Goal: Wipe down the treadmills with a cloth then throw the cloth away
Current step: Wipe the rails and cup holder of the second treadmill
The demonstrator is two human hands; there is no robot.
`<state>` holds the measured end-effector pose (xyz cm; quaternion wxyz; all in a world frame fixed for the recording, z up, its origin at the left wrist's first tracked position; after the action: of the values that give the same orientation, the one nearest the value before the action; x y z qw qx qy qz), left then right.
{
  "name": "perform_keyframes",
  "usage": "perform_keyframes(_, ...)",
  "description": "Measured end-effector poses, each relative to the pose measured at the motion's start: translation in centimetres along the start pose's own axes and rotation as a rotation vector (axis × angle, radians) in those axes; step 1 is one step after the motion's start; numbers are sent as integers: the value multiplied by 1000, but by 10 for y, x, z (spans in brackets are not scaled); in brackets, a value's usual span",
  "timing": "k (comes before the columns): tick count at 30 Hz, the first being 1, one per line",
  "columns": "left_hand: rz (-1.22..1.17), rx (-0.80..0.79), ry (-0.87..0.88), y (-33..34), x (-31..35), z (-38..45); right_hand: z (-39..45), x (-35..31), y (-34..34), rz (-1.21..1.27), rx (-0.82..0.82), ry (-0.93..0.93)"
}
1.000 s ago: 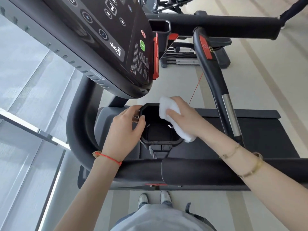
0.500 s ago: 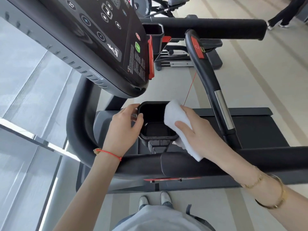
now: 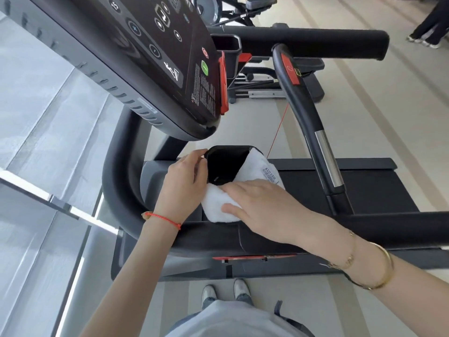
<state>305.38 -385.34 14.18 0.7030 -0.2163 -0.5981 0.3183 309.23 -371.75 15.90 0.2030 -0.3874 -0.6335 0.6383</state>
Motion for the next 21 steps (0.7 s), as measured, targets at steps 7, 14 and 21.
perform_keyframes(7, 4, 10, 7, -3, 1, 0, -2, 9, -2, 28, -46, -1)
perform_keyframes(14, -16, 6, -3, 0, -1, 2, -8, 9, -5, 31, 51, -6)
perform_keyframes(21, -21, 33, 26, -2, 0, 2, -42, 19, -27, -44, 288, -113)
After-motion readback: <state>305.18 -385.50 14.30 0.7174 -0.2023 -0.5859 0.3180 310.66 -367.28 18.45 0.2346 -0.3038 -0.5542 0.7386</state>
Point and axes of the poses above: each hand's wrist, its own z-axis towards the middle knuckle, its own y-axis out of the palm, x = y × z, the point moved 8 cm from there along z, towards the middle knuckle, and after that the axes turned 2 degrees about z, right-handed, at the moved point
